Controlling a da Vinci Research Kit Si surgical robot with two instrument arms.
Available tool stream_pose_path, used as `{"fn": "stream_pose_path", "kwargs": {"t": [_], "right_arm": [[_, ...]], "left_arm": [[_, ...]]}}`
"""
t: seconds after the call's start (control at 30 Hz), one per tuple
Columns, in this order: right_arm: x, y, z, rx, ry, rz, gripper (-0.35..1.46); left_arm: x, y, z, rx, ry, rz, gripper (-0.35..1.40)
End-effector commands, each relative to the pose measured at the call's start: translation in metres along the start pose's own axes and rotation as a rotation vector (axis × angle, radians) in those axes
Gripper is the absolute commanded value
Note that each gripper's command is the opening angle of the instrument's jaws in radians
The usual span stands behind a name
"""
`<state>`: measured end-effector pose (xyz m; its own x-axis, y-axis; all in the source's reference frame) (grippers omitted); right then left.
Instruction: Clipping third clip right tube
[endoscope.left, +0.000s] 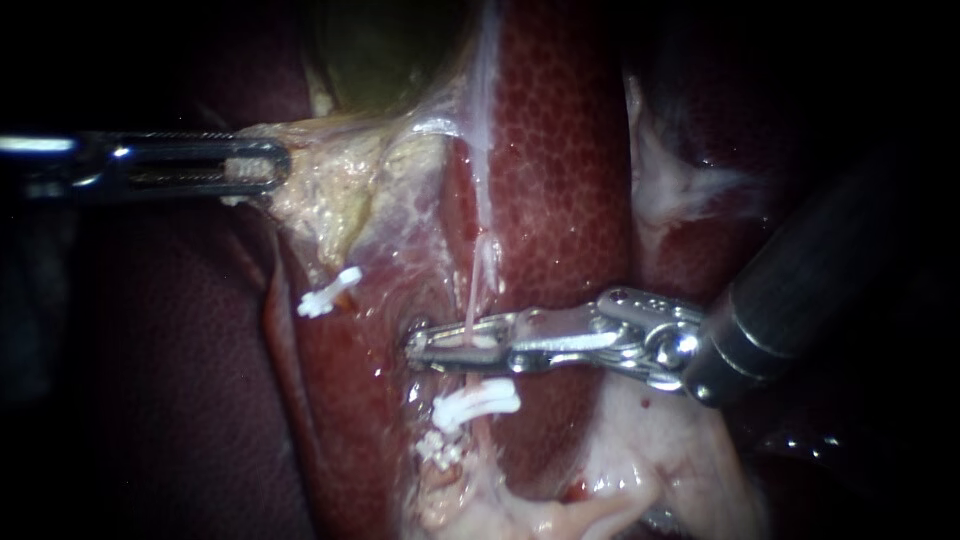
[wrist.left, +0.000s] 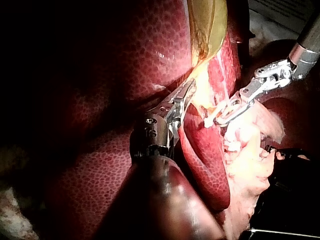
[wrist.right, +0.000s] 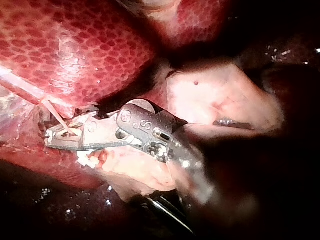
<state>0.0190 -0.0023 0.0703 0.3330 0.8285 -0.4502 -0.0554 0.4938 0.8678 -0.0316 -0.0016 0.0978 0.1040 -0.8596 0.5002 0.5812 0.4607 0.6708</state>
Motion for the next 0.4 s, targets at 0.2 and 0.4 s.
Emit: {"fn": "stream_pose_path", "kwargs": {"t": [0.2,0.4], "right_arm": [[-0.0001,0.0000,0.0000,0.001,-0.001,-0.001,-0.35],[-0.0001,0.0001,-0.0001,0.002,-0.001,0.004,-0.35]], "left_arm": [[0.0000,0.0000,0.0000,0.000,0.000,0.000,-0.18],[0.0000,0.0000,0.0000,0.000,0.000,0.000,-0.18]]}}
